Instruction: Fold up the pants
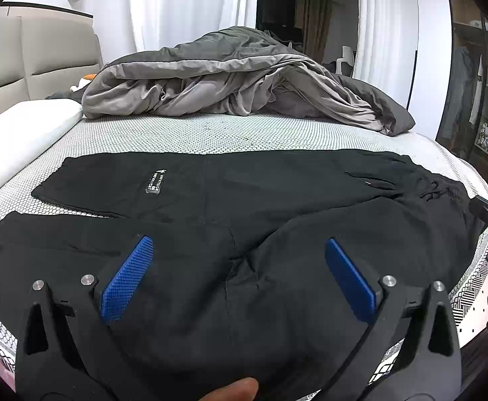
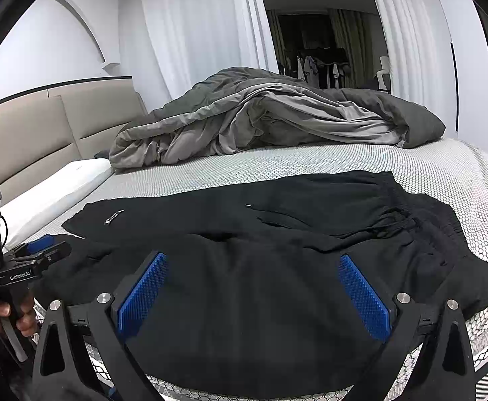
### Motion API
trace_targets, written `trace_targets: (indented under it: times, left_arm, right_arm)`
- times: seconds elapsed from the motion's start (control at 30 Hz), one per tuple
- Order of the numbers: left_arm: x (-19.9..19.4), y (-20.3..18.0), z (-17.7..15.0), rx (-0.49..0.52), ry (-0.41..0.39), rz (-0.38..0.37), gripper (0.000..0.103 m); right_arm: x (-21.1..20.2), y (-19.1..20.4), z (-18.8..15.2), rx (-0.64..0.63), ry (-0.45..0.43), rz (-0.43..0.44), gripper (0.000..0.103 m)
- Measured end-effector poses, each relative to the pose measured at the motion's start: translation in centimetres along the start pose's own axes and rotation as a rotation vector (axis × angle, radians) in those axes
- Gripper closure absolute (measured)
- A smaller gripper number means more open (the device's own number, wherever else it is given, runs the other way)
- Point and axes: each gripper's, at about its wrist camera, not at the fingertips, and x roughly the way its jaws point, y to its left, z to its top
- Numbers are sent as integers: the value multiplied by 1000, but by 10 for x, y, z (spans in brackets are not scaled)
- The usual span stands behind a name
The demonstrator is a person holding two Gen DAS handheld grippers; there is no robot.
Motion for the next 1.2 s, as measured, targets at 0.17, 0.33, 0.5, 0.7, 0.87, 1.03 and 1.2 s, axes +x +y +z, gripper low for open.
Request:
trace_targets:
  times: [0.17, 0.33, 0.5, 0.7, 0.87, 1.03, 1.2]
  left_arm:
    - [-1, 3, 3, -2, -4, -5, 1]
    - [-1, 0, 1, 4, -7, 1, 1]
    - [-1, -1, 1, 5, -8, 1, 1]
    - [-2, -3, 1, -1, -14, 2, 1]
    - [-1, -4, 1, 5, -10, 3, 1]
    - [-1, -3, 1, 2, -11, 3, 1]
    - [-1, -4, 1, 6, -11, 4, 1]
  right_arm:
    - [3, 1, -2, -10, 13, -4, 0]
    - [5, 2, -3, -22, 14, -12, 0]
    - [6, 3, -2, -30, 21, -22, 0]
    - [7, 5, -2, -46, 20, -29, 0]
    - [7, 6, -2, -50, 21, -30, 0]
    - [6, 6, -2, -51, 21, -31, 0]
    - [6, 6, -3, -52, 19, -32, 0]
